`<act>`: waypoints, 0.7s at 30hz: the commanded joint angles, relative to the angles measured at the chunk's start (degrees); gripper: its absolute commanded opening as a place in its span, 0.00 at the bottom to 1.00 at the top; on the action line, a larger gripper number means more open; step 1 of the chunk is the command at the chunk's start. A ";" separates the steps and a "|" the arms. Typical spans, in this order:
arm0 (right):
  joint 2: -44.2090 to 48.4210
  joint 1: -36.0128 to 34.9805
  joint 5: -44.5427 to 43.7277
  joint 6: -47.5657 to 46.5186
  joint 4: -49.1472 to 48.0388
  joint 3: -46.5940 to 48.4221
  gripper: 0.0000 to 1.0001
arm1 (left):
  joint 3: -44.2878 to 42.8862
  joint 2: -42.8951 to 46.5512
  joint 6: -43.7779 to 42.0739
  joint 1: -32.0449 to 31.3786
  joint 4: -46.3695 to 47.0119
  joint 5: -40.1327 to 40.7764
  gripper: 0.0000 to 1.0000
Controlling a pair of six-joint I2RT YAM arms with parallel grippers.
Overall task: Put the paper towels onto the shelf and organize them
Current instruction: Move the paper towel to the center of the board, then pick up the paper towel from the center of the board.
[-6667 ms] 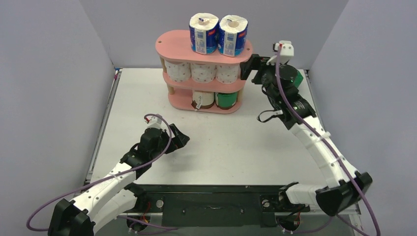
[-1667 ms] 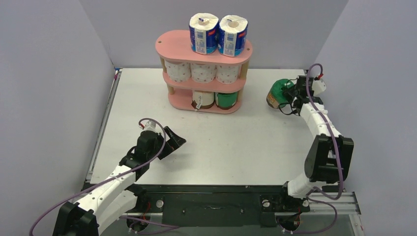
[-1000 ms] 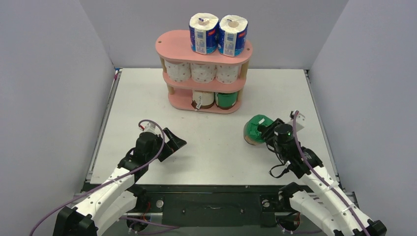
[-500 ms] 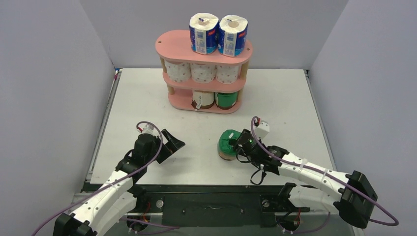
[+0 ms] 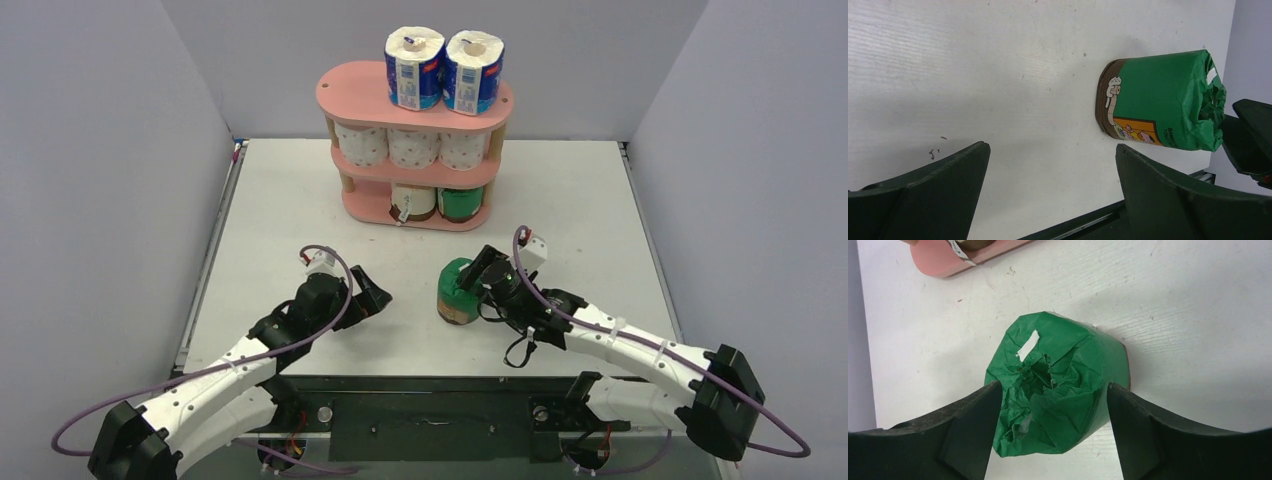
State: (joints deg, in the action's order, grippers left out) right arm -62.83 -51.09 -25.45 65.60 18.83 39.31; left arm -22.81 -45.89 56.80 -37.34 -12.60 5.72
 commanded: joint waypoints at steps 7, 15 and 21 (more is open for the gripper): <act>13.69 0.83 -11.75 -3.24 7.06 0.16 0.77 | 0.64 -3.61 4.34 -3.60 20.58 2.26 0.96; 27.82 8.03 -7.30 -3.61 0.66 -12.85 0.77 | -6.29 -14.96 -2.98 -9.85 28.86 -4.92 0.96; 30.33 10.25 -4.94 -6.29 0.69 -14.67 0.76 | -8.04 -22.52 -3.24 -10.89 31.66 -7.81 0.88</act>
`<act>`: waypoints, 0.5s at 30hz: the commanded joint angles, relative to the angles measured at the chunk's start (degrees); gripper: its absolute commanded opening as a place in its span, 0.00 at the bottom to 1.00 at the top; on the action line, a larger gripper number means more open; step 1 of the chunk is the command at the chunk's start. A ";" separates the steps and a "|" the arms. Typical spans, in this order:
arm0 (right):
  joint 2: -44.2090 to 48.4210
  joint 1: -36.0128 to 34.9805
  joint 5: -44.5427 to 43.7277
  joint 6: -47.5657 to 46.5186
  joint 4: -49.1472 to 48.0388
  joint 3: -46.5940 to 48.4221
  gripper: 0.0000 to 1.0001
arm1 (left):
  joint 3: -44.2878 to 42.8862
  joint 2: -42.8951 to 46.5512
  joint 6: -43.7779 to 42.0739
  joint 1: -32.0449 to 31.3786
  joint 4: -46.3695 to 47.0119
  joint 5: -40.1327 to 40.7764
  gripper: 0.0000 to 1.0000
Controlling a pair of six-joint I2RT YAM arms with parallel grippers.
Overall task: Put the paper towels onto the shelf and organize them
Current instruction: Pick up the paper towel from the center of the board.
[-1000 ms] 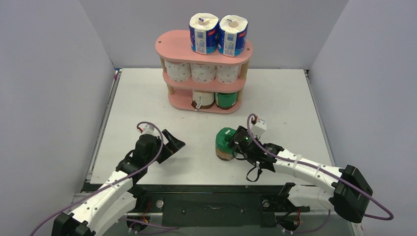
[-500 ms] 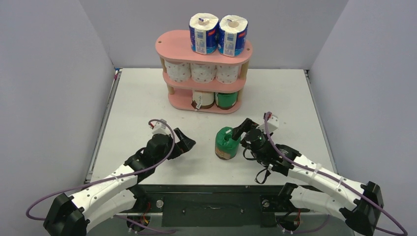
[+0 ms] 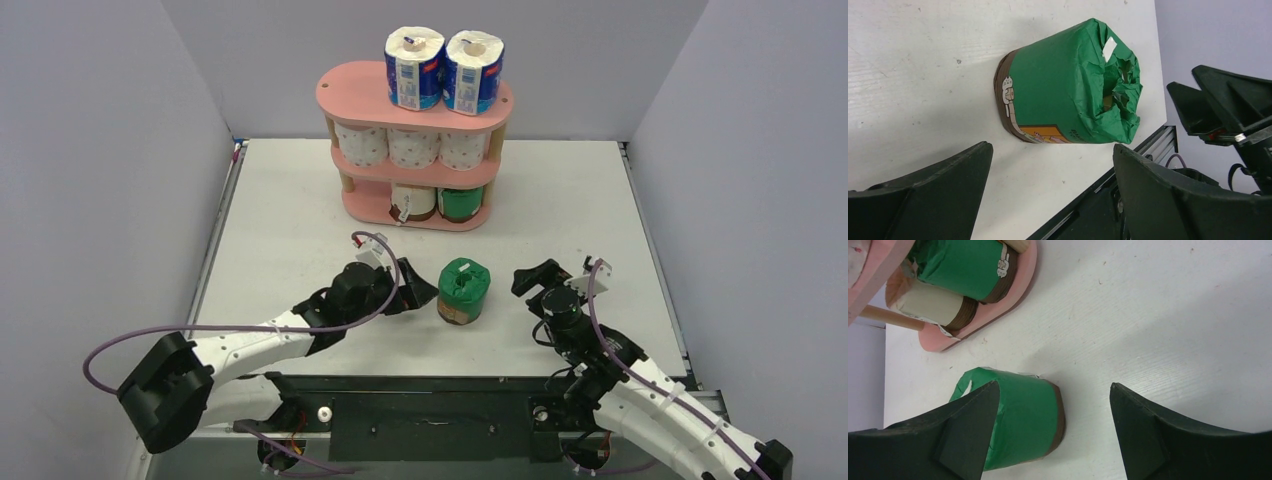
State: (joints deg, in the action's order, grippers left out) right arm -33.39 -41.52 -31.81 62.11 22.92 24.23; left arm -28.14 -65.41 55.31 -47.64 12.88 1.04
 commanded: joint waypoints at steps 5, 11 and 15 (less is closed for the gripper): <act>-0.99 0.65 1.76 -3.61 -2.72 1.83 0.76 | -5.34 -7.18 -2.66 -1.19 6.92 -4.97 0.81; -1.37 0.74 2.13 -3.43 -2.65 1.55 0.76 | -7.26 -10.12 -3.12 -1.41 8.15 -5.80 0.79; -1.06 0.77 2.38 -3.31 -2.70 1.16 0.76 | -8.35 -12.04 -3.27 -1.43 8.37 -5.87 0.79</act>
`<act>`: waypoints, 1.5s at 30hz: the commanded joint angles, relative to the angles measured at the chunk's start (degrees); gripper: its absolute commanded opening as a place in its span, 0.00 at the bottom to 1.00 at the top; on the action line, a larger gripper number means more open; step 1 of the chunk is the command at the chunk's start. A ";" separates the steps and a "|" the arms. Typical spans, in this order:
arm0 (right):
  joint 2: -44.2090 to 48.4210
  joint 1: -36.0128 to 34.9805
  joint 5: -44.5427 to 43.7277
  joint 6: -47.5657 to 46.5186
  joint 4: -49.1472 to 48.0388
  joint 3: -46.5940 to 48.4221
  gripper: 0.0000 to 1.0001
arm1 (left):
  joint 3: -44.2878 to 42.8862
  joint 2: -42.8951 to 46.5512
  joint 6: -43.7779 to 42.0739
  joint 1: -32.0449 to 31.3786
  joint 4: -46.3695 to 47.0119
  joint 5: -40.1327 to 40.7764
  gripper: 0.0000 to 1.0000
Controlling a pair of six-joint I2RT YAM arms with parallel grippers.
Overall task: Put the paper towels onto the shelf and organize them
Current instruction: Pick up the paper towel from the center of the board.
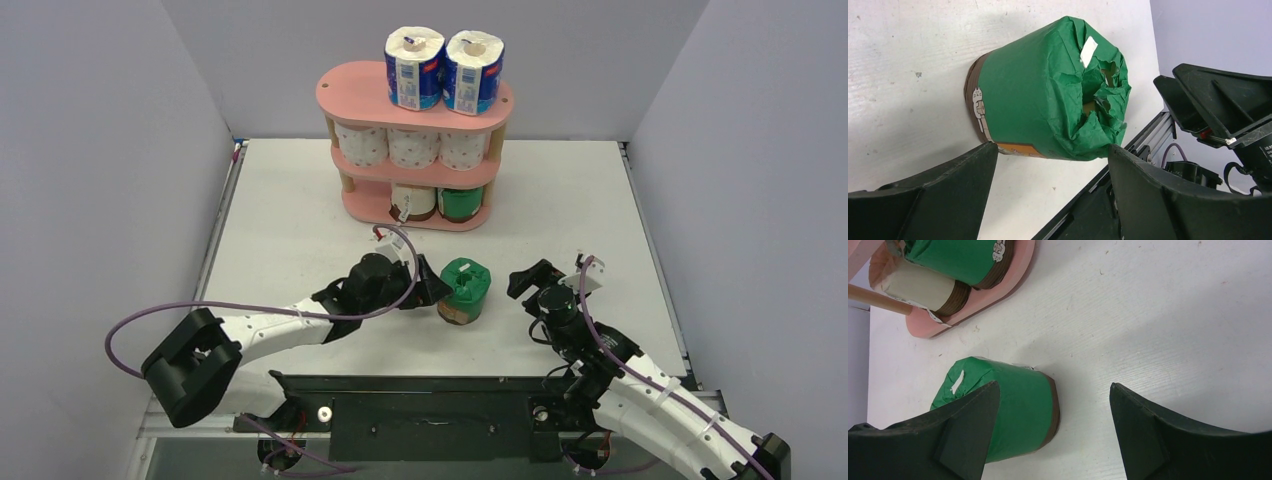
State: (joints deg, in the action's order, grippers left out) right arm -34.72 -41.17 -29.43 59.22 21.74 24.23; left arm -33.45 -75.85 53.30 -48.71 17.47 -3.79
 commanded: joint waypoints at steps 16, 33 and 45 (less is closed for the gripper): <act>-0.35 0.43 -0.27 -1.50 -0.79 2.48 0.75 | -7.77 -9.49 -3.44 0.56 0.65 -0.89 0.79; 0.67 0.68 -1.93 -3.78 0.60 4.29 0.75 | -10.32 -4.09 -5.55 3.16 -4.56 -1.86 0.89; 2.45 0.78 -1.55 -3.43 1.24 3.07 0.75 | -13.56 -11.22 -4.89 3.13 -2.64 -1.84 0.88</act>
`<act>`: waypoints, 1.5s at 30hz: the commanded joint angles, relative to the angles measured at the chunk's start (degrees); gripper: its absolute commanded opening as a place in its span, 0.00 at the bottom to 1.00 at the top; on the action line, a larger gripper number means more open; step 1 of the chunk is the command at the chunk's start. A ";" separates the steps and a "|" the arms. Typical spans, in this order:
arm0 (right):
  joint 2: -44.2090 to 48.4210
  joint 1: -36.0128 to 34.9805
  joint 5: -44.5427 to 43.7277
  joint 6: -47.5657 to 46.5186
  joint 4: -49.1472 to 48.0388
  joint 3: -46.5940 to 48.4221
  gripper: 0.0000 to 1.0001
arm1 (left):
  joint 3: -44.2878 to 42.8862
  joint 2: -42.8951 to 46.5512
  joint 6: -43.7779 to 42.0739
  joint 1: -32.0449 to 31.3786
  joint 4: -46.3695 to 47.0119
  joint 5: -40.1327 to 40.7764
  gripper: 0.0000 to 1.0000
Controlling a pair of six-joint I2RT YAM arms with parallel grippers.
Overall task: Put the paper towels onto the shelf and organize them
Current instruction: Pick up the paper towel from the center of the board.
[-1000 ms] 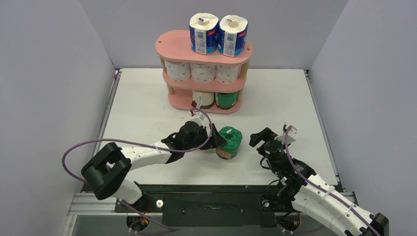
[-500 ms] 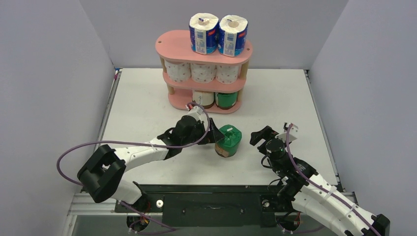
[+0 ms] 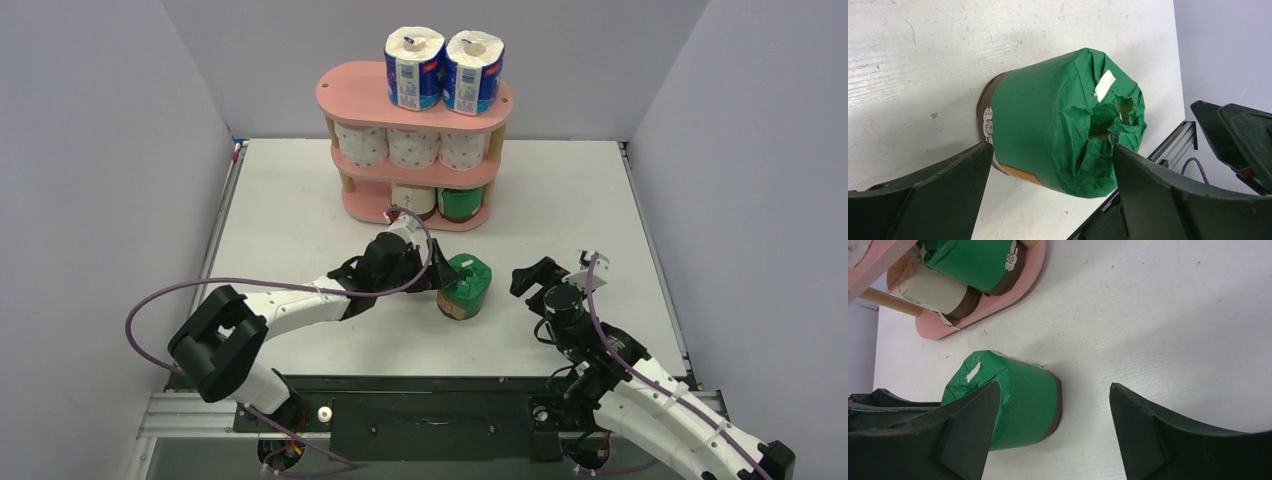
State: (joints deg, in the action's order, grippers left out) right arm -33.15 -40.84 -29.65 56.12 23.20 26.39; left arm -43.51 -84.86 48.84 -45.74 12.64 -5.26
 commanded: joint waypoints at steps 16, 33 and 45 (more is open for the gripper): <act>1.62 0.44 -1.30 -0.28 0.29 0.39 0.75 | -7.87 -8.51 -3.92 -1.43 -1.96 1.17 0.75; 1.48 0.51 -1.17 -0.55 0.86 0.57 0.75 | -12.05 -10.97 -8.01 -3.96 -9.86 4.78 0.59; 2.05 0.56 -1.69 -0.92 1.43 1.16 0.75 | -10.45 -3.77 -6.89 -3.87 -10.00 4.73 0.48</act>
State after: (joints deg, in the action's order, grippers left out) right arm -31.77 -40.80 -29.67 55.96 24.60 26.37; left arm -54.11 -93.62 42.52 -49.19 3.62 -0.73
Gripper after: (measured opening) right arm 0.752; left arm 0.503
